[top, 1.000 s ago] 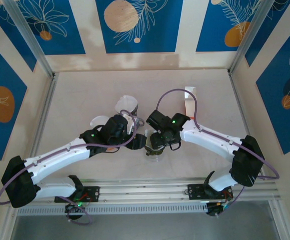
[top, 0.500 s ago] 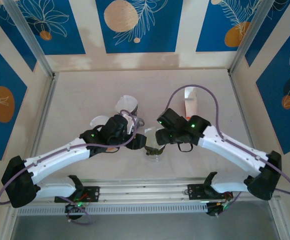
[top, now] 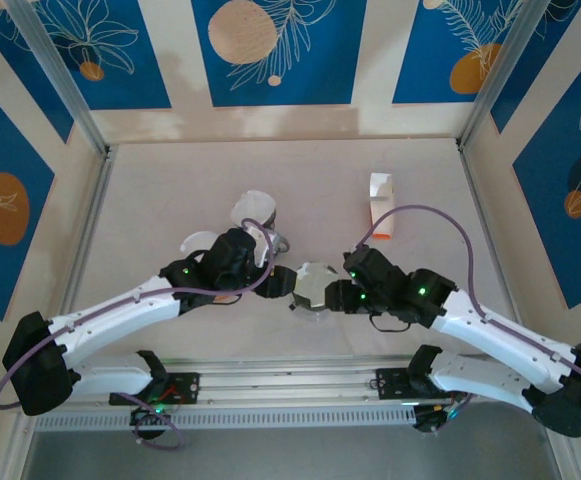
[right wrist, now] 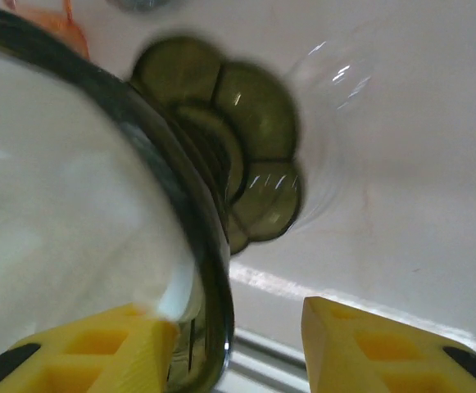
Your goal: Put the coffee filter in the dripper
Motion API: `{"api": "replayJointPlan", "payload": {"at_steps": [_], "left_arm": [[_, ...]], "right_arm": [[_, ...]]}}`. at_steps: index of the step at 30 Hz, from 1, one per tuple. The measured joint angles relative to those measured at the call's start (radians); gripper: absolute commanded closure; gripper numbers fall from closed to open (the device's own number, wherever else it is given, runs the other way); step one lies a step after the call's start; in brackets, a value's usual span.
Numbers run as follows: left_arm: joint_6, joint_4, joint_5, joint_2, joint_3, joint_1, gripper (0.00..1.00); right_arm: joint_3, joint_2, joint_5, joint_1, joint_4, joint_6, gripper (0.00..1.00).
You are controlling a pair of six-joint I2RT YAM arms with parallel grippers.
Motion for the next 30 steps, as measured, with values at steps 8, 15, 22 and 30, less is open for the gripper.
{"api": "replayJointPlan", "payload": {"at_steps": [8, 15, 22, 30], "left_arm": [[0.002, -0.004, 0.011, 0.003, 0.000, -0.001, 0.35], [0.002, -0.010, -0.010, 0.014, -0.001, 0.000, 0.35], [0.000, -0.027, -0.028, 0.029, -0.001, 0.009, 0.29], [-0.001, -0.032, -0.035, 0.027, -0.001, 0.025, 0.22]], "right_arm": [[0.014, 0.014, 0.021, 0.003, -0.018, 0.012, 0.44], [0.101, 0.082, 0.052, -0.030, -0.082, -0.047, 0.38], [0.220, 0.124, 0.082, -0.069, -0.137, -0.125, 0.30], [0.279, 0.188, 0.073, -0.092, -0.154, -0.173, 0.28]]}}
